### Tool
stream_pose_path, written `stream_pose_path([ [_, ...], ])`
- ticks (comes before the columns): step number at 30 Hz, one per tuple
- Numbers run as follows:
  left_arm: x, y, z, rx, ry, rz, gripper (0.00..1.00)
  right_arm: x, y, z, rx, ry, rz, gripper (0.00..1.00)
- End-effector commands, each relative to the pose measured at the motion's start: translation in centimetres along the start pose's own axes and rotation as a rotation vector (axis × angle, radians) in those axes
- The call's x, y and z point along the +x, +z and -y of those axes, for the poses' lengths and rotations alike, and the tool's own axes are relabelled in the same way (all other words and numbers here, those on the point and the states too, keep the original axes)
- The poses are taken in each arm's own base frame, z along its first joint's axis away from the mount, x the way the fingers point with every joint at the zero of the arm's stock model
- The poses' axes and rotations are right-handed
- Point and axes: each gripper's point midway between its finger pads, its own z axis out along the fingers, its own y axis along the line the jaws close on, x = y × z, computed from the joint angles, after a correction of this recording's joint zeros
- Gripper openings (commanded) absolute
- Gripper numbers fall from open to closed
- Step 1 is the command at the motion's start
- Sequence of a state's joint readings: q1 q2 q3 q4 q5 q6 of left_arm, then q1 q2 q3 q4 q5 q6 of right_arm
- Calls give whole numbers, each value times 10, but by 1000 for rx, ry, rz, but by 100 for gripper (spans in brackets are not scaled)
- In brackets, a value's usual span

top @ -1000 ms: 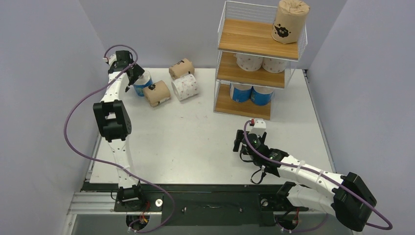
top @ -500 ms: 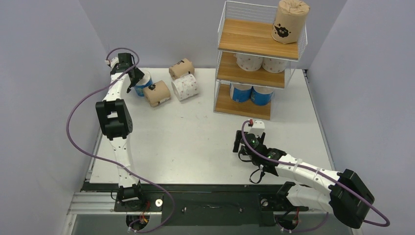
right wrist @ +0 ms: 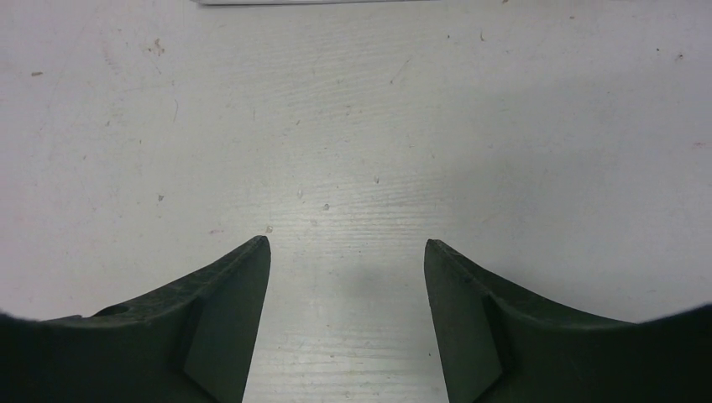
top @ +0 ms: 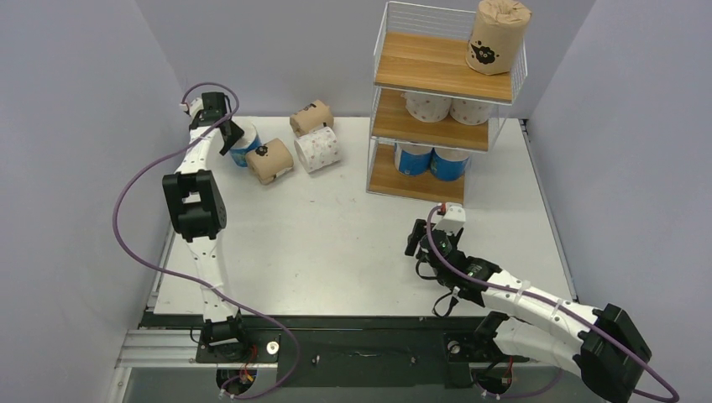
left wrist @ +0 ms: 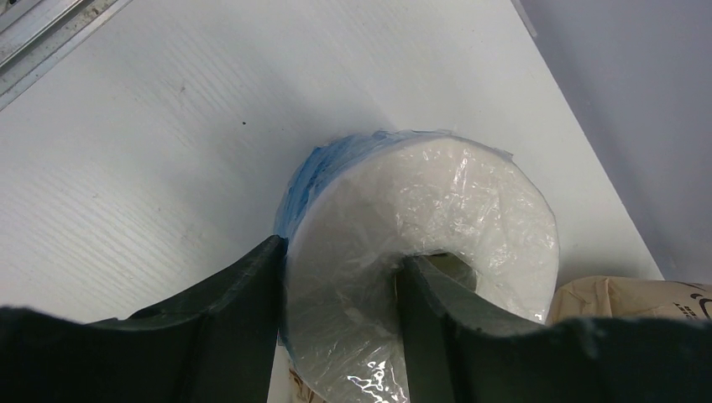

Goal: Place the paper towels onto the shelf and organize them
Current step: Pick up the paper towel from the center of the board.

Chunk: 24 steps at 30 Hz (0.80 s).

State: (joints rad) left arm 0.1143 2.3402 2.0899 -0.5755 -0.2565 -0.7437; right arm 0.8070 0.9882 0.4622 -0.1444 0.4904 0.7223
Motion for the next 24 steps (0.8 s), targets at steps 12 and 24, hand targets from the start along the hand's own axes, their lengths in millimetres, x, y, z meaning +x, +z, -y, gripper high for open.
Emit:
stream_pose_path([
  [12, -69, -133, 29, 247, -71, 182, 14, -9, -8, 6, -2, 59, 65, 62],
  [24, -43, -275, 35, 438, -40, 287, 11, -21, -22, 12, -22, 56, 110, 61],
])
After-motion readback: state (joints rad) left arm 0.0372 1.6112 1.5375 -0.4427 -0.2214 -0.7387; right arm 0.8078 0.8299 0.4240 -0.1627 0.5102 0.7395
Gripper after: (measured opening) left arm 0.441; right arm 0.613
